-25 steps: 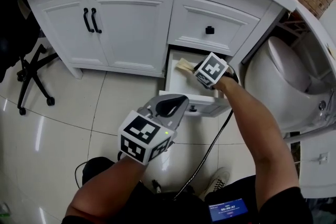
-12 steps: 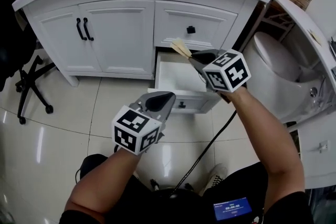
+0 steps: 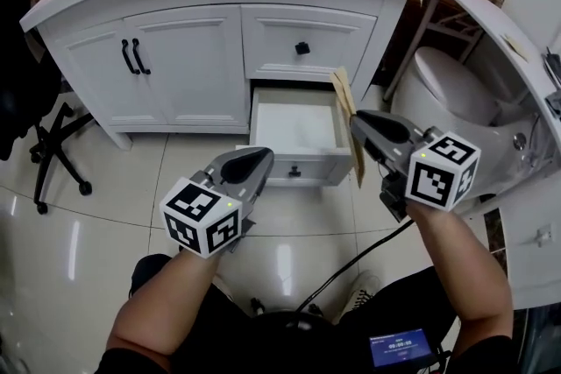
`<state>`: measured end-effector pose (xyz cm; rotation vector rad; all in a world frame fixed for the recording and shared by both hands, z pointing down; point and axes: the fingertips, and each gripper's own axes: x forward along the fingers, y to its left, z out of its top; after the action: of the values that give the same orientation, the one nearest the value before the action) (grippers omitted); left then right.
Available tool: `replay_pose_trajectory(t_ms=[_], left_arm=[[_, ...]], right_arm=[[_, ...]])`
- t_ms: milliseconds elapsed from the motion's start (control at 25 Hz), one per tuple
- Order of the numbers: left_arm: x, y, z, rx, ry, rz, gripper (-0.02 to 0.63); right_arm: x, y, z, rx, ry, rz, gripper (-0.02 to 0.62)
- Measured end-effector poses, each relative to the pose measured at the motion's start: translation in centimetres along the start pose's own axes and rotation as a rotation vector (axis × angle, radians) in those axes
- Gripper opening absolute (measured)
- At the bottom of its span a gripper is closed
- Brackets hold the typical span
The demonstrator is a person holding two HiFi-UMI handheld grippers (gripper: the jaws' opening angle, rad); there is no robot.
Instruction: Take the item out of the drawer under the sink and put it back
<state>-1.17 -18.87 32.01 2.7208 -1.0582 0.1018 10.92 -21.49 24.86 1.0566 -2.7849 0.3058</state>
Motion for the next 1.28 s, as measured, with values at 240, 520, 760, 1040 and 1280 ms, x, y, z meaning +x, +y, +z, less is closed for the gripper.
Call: replay_pose_trajectory(t_ms=[240, 520, 760, 1040, 1280], left_arm=[[0.0, -0.4, 0.4, 0.006, -0.011, -0.006, 0.006], [-0.3, -0.5, 0.6, 0.02, -0.008, -0.01, 0.006], [-0.3, -0.9, 0.1, 0.042, 0.018, -0.017, 0.006], [-0.4, -0.9, 0.0, 0.064, 0.031, -0.009, 0.006], [-0.5, -0.4, 0.1, 0.047, 0.013, 0.007, 0.006]], right_arm=[[-3.1, 1.5, -1.6, 0.079, -0.053, 0.023, 0.026], [-3.2, 0.5, -4.8, 0.121, -0.021, -0.011, 0.026], [-3.2, 0.0, -5.3, 0.114, -0.009, -0.023, 0.026], [-2.8, 0.2, -5.6, 0.115, 0.003, -0.015, 0.026], [-2.8, 0.1, -5.7, 0.118, 0.007, -0.014, 0.026]])
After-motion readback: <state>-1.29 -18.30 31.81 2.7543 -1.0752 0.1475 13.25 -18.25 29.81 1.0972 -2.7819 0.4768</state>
